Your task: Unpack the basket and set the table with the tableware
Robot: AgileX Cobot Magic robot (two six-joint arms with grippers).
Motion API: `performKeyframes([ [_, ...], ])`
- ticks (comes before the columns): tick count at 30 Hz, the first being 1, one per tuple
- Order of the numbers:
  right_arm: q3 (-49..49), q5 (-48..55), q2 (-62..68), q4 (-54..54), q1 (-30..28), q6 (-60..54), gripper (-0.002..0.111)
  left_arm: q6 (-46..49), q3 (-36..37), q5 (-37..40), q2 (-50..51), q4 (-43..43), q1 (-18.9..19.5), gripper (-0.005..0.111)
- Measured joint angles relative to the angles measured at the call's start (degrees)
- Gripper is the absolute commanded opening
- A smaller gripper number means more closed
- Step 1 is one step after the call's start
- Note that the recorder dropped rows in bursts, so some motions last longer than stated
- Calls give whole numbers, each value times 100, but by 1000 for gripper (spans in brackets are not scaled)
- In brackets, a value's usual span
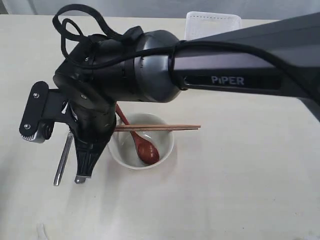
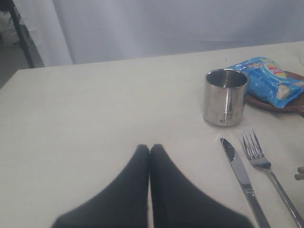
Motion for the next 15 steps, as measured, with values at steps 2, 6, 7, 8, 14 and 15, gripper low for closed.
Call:
performKeyframes([
  [2, 0, 94, -56, 0, 0, 0, 0, 0, 0, 0, 0, 0, 0, 0],
  [6, 0, 264, -384, -3, 0, 11, 0, 0, 0, 0, 0, 0, 0, 0],
  [7, 0, 306, -507, -52, -14, 28, 0, 0, 0, 0, 0, 0, 0, 0],
  [8, 0, 340, -644, -80, -21, 58, 0, 0, 0, 0, 0, 0, 0, 0],
  [14, 0, 365, -1443, -190, -854, 508, 0, 0, 0, 0, 0, 0, 0, 0],
  [15, 0, 365, -1533, -202, -1111, 578, 0, 0, 0, 0, 0, 0, 0, 0],
])
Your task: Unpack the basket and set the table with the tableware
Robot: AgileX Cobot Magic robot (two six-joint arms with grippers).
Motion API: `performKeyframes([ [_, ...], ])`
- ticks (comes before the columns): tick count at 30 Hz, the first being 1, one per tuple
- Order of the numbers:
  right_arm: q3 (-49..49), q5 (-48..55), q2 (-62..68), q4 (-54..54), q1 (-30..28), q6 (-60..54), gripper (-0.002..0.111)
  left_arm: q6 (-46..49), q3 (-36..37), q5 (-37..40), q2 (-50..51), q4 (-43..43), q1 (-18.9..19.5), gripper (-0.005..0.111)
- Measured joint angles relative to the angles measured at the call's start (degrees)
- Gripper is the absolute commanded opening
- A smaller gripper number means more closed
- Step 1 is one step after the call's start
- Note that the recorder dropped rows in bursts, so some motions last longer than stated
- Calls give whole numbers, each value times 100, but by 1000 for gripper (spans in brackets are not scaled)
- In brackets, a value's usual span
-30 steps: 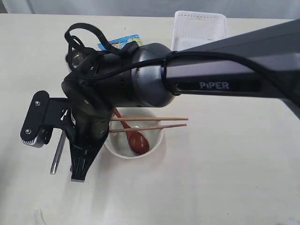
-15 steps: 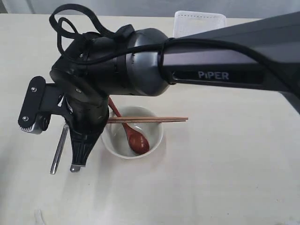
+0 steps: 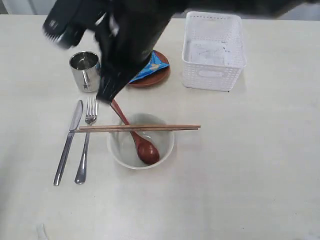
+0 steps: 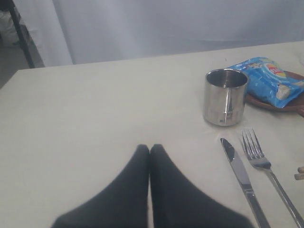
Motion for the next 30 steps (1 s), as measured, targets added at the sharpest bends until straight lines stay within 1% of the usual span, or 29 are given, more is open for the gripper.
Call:
performKeyframes([
  [2, 0, 4, -182, -38, -531, 117, 0, 0, 0, 0, 0, 0, 0, 0],
  [3, 0, 13, -304, -38, -995, 163, 0, 0, 0, 0, 0, 0, 0, 0],
  [4, 0, 13, -335, 16, -1236, 195, 0, 0, 0, 0, 0, 0, 0, 0],
  [5, -3, -29, -368, 255, -1635, 235, 1, 0, 0, 0, 0, 0, 0, 0],
  [6, -3, -62, -371, 451, -1832, 235, 9, 0, 0, 0, 0, 0, 0, 0],
  [7, -3, -126, -371, 770, -2170, 199, 17, 0, 0, 0, 0, 0, 0, 0],
  [8, -3, -135, -346, 940, -2310, 135, 35, 0, 0, 0, 0, 0, 0, 0],
  [9, -3, -135, -268, 1253, -2522, -24, 43, 0, 0, 0, 0, 0, 0, 0],
  [10, -3, -135, -203, 1429, -2613, -123, 52, 0, 0, 0, 0, 0, 0, 0],
  [11, -3, -167, -41, 1714, -2694, -305, 52, 0, 0, 0, 0, 0, 0, 0],
  [12, -3, -306, 125, 1897, -2722, -489, 51, 0, 0, 0, 0, 0, 0, 0],
  [14, -3, -606, 398, 2010, -2722, -701, 37, 0, 0, 0, 0, 0, 0, 0],
  [15, -3, -707, 493, 2025, -2735, -741, 24, 0, 0, 0, 0, 0, 0, 0],
  [16, -3, -869, 666, 2025, -2760, -754, 16, 0, 0, 0, 0, 0, 0, 0],
  [17, -3, -931, 748, 2025, -2799, -754, -1, 0, 0, 0, 0, 0, 0, 0],
  [25, -3, -1279, 1320, 2014, -3190, -299, -1, 0, 0, 0, 0, 0, 0, 0],
  [30, -3, -1161, 1565, 2014, -3480, -48, -1, 0, 0, 0, 0, 0, 0, 0],
])
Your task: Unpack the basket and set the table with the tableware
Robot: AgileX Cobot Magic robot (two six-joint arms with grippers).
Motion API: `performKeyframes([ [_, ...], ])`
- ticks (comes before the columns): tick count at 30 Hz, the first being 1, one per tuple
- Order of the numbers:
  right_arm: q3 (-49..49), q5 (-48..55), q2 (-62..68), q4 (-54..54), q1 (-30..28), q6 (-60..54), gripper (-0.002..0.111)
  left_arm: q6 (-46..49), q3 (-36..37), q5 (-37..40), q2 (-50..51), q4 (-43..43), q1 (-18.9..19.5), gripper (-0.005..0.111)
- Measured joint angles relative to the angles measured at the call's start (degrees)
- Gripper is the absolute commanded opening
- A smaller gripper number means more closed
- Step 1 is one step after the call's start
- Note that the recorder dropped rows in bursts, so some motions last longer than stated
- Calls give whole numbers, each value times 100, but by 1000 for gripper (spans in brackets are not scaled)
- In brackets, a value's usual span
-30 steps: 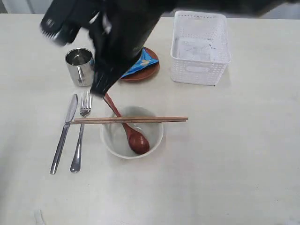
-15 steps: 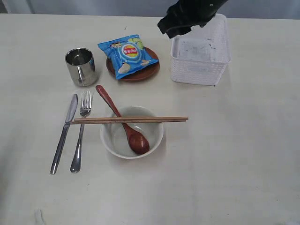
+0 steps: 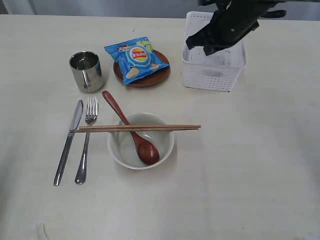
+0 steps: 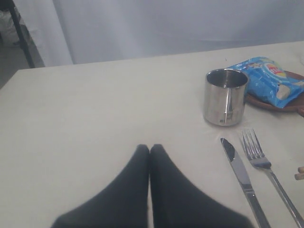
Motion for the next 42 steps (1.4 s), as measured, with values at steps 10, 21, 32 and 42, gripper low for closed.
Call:
performKeyframes([
  [10, 0, 1111, 66, -182, -123, 365, -1, 0, 0, 0, 0, 0, 0, 0],
  [21, 0, 1988, -277, -917, -123, 851, -1, 0, 0, 0, 0, 0, 0, 0],
  [32, -9, 2367, -376, -1320, -123, 1247, -1, 0, 0, 0, 0, 0, 0, 0],
  [42, -9, 2431, -376, -2051, -142, 1858, -1, 0, 0, 0, 0, 0, 0, 0],
])
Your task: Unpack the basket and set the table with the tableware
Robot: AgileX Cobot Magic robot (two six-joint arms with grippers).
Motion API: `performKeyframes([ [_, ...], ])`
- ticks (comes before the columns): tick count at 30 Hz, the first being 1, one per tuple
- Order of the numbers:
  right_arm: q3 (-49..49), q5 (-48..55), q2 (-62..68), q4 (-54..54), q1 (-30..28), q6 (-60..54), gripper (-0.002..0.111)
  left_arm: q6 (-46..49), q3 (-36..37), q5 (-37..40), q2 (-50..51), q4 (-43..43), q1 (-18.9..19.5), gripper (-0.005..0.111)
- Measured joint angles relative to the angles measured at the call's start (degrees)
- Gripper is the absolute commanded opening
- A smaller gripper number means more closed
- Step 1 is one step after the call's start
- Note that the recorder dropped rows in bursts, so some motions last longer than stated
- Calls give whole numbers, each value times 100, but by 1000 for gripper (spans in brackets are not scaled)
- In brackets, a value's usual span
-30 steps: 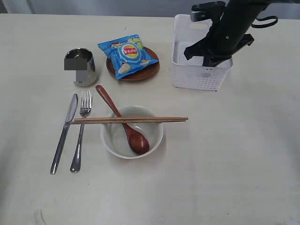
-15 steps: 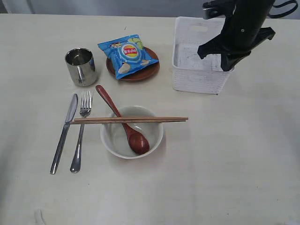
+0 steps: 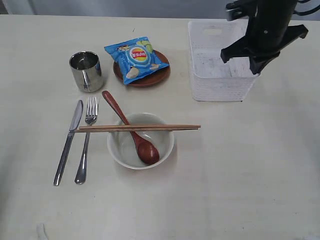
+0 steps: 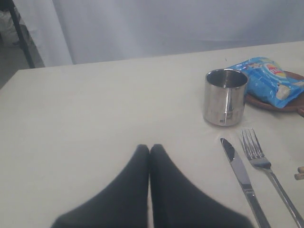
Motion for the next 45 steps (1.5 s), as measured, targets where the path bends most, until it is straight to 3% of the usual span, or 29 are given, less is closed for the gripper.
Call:
performKeyframes([
  [10, 11, 150, 0, 730, 99, -201, -1, 0, 0, 0, 0, 0, 0, 0],
  [23, 33, -135, -109, 487, 259, -322, -1, 0, 0, 0, 0, 0, 0, 0],
  [33, 46, -285, -782, 1089, 538, -770, -1, 0, 0, 0, 0, 0, 0, 0],
  [38, 573, -1363, -2004, 1181, 790, -1004, -1, 0, 0, 0, 0, 0, 0, 0],
  [45, 2279, -3520, -3972, 1344, 825, -1032, -1, 0, 0, 0, 0, 0, 0, 0],
])
